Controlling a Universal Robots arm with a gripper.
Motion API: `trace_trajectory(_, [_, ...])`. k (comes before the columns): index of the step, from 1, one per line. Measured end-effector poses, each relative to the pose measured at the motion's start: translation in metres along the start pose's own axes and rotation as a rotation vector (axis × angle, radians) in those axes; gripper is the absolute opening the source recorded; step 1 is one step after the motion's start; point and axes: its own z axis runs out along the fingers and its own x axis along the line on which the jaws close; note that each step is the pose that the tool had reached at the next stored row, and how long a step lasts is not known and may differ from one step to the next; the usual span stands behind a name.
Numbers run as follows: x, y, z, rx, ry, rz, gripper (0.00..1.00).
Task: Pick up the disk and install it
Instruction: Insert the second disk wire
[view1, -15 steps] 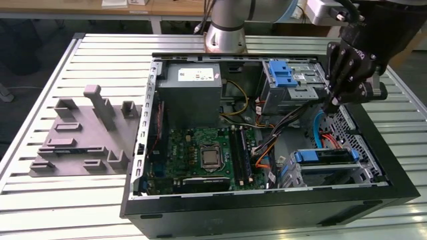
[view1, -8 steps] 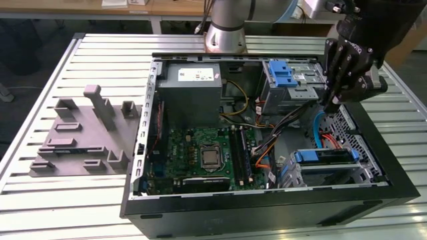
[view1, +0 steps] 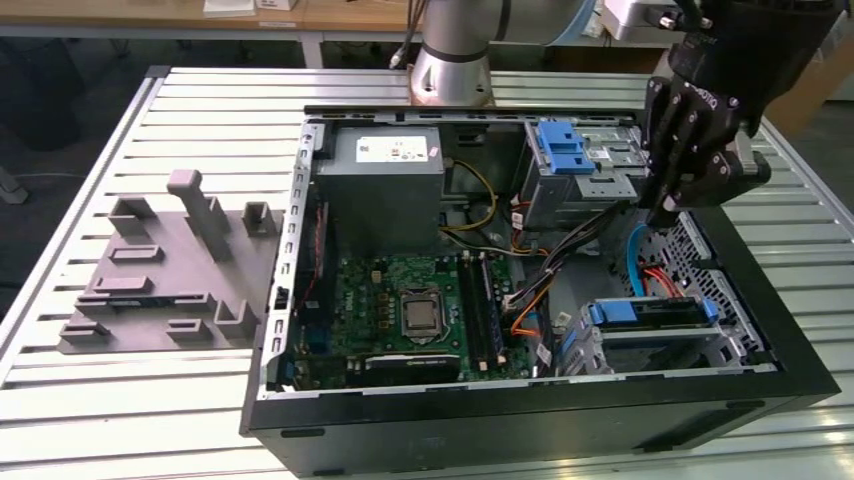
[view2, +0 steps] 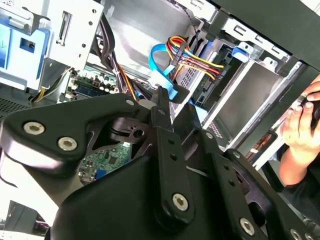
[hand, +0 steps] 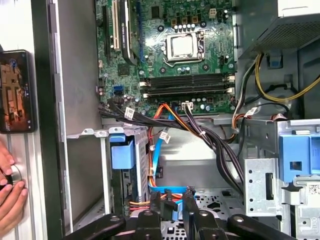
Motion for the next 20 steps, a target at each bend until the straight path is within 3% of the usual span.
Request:
trace_trajectory(11, [-0.0019, -0.0002, 0.0167, 0.0009, 0.0127, 0.0, 0.31])
trace_trajectory(13, [-0.0023, -0.0002, 0.0198, 0.001, 0.0139, 0.0, 0.23])
trace_trajectory(20, [-0.0033, -0.0004, 0.0284, 0.0011, 0.0145, 0.0, 0.21])
